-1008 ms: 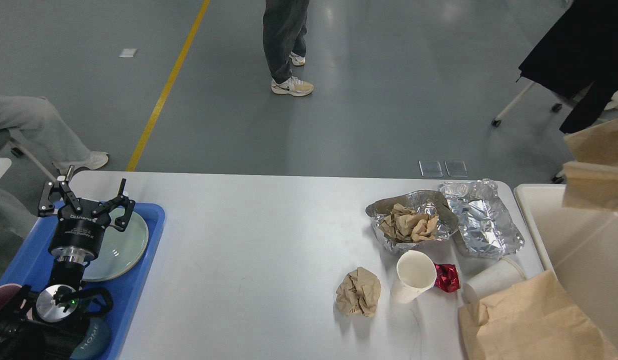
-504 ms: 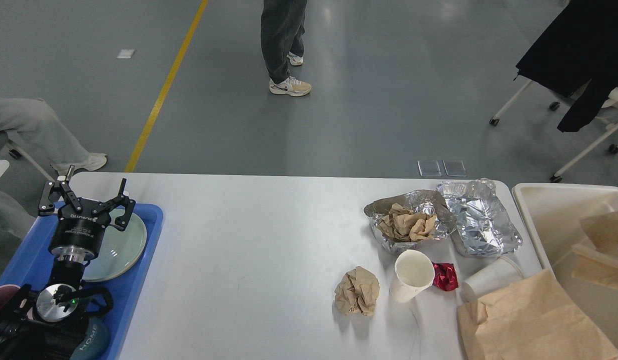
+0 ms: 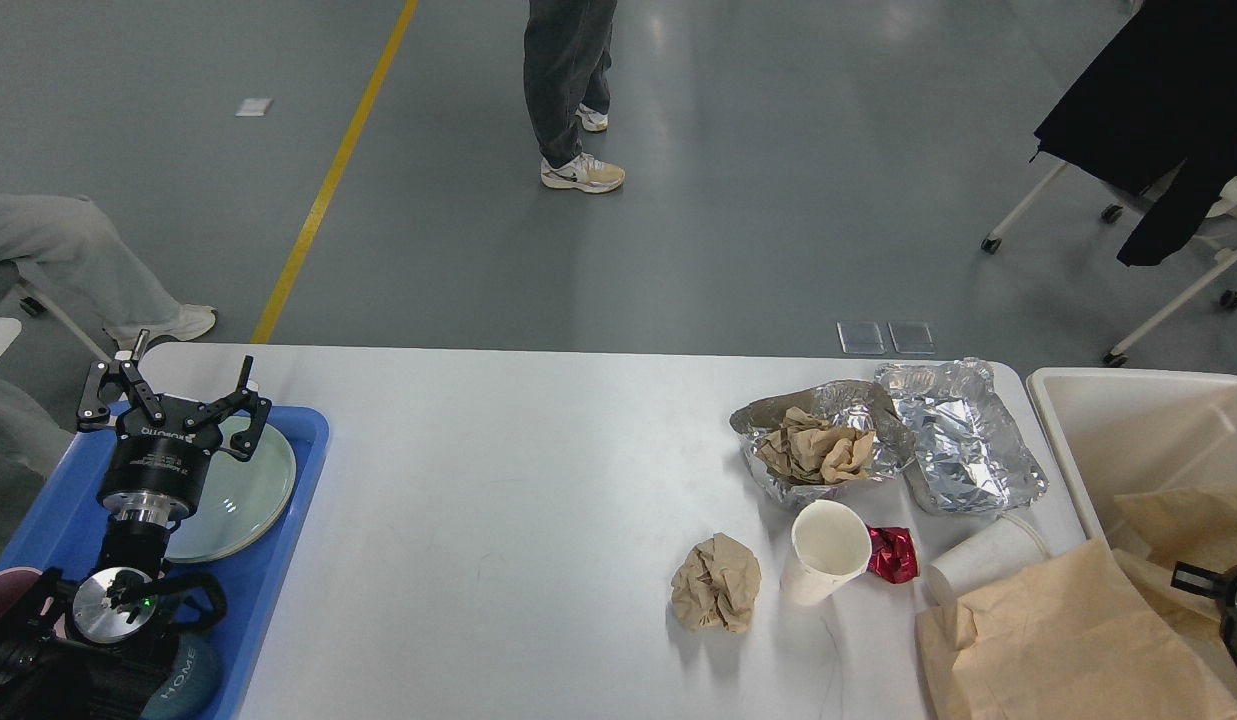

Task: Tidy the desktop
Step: 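Release the paper bag into the bin and withdraw the right gripper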

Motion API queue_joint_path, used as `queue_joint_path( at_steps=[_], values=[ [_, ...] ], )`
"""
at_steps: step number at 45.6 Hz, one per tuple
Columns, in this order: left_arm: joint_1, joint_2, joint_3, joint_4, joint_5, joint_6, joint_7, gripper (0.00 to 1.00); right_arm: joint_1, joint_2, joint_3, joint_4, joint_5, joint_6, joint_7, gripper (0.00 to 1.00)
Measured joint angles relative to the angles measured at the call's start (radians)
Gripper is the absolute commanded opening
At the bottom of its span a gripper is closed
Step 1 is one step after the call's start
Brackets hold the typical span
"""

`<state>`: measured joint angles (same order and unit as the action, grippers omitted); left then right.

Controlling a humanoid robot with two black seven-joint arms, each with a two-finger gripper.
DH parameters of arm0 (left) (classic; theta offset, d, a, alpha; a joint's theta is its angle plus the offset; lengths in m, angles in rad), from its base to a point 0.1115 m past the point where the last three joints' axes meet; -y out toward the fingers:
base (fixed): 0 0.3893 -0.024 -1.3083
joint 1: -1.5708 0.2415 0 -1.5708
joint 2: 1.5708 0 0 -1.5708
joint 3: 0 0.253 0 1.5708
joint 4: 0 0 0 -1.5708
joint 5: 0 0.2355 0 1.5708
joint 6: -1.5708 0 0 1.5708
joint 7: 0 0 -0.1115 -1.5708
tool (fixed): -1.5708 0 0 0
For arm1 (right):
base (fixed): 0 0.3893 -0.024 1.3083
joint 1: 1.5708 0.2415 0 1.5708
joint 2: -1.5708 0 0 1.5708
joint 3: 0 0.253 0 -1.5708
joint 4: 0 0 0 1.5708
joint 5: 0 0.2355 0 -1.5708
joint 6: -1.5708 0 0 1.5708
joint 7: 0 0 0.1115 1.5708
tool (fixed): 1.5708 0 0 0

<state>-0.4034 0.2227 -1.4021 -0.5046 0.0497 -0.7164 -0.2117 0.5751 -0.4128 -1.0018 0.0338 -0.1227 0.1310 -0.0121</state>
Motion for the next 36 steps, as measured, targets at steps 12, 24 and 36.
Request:
queue_joint_path(
  at_steps=[12,24,36],
  values=[
    [0.0,0.0,0.0,0.0,0.0,0.0,0.0,0.96,-0.029,0.009,0.008,-0.002,0.0,-0.043,-0.001,0.79],
    [0.0,0.0,0.0,0.0,0.0,0.0,0.0,0.96,-0.039,0.015,0.018,0.002,0.001,-0.224,0.007,1.0],
    [0.0,0.0,0.0,0.0,0.0,0.0,0.0,0.96,-0.029,0.012,0.018,0.016,-0.006,-0.232,0.009,1.0]
  ],
)
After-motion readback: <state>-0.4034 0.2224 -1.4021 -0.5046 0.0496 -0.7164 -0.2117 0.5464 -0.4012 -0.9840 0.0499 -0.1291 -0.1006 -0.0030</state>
